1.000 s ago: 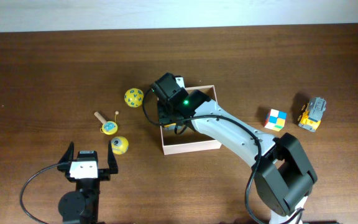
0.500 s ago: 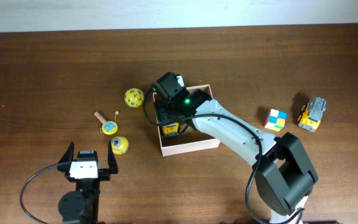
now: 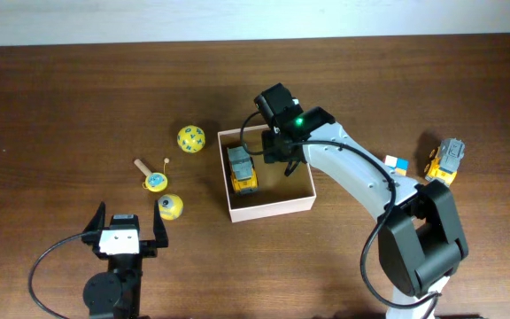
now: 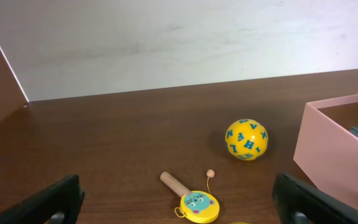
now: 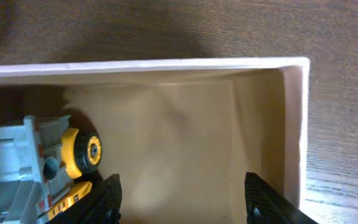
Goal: Pack container
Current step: 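Lower the dump truck into the box and open the right gripper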
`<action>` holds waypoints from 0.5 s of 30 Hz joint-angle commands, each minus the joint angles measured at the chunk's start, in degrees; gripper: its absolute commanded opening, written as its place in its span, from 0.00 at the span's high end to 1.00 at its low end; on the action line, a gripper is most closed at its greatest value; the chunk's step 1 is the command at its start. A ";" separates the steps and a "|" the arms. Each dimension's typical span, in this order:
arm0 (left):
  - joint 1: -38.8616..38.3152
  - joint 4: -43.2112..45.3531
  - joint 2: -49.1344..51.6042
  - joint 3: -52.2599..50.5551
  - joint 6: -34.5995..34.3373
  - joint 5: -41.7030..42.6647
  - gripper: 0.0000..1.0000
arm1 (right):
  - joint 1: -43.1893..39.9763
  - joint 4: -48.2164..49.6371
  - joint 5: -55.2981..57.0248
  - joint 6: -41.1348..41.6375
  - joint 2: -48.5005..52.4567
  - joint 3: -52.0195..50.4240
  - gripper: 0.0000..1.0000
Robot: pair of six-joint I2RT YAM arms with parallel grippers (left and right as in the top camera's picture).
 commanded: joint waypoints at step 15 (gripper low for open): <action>-0.22 0.00 -0.17 -0.44 0.92 0.57 0.01 | 3.04 1.22 -3.06 -1.01 1.25 -2.40 0.52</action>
